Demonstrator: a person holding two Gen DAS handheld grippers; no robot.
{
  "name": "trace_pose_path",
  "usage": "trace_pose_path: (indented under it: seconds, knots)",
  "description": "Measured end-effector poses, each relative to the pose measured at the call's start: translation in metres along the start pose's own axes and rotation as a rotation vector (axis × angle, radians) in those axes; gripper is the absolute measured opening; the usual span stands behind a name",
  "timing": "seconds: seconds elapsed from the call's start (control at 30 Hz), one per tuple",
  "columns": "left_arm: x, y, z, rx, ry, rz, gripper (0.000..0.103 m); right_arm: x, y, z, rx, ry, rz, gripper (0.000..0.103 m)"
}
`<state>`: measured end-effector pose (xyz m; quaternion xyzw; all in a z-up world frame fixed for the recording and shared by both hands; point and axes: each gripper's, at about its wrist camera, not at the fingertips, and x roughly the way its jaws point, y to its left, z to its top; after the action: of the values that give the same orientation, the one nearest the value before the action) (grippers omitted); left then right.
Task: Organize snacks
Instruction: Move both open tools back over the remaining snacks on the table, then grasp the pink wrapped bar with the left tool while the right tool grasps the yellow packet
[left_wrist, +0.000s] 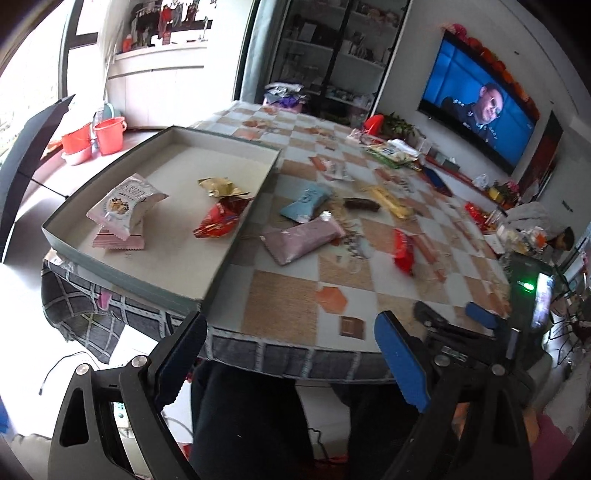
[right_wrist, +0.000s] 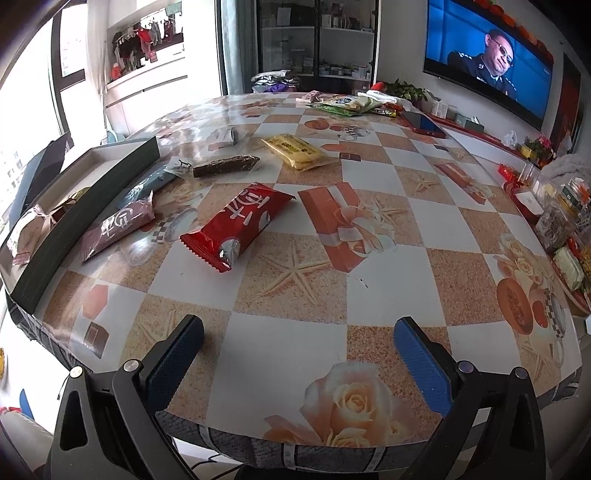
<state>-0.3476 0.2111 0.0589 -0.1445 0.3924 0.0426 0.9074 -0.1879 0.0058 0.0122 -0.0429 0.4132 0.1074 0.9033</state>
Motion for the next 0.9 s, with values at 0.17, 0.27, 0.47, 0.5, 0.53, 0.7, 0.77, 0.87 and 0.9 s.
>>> trace_pose_path:
  seconds: [0.17,0.27,0.47,0.5,0.53,0.7,0.77,0.87,0.9]
  knots:
    - [0.020,-0.009,0.020,0.086,0.049,-0.001,0.094,-0.001,0.000,-0.002,-0.002,-0.024,-0.001,0.103]
    - [0.033,-0.028,0.033,0.221,0.048,0.006,0.094,-0.002,0.000,-0.004,-0.005,-0.039,0.002,0.103]
    - [0.083,-0.065,0.055,0.509,0.120,0.025,0.094,-0.002,-0.001,-0.005,-0.022,-0.046,0.020,0.103]
    - [0.091,-0.066,0.058,0.524,0.135,0.028,0.094,-0.002,-0.001,-0.005,-0.026,-0.047,0.024,0.103]
    - [0.097,-0.067,0.060,0.532,0.147,0.034,0.094,-0.003,-0.001,-0.005,-0.028,-0.048,0.027,0.103]
    - [0.130,-0.064,0.065,0.527,0.233,0.047,0.094,-0.003,-0.001,-0.007,-0.032,-0.056,0.031,0.103]
    - [0.140,-0.060,0.068,0.492,0.266,0.014,0.095,-0.003,-0.001,-0.007,-0.033,-0.055,0.031,0.103]
    - [0.146,-0.051,0.075,0.415,0.307,-0.033,0.095,-0.003,-0.001,-0.007,-0.034,-0.059,0.032,0.103]
    - [0.146,-0.052,0.074,0.422,0.309,-0.026,0.095,-0.003,-0.001,-0.007,-0.034,-0.061,0.033,0.103]
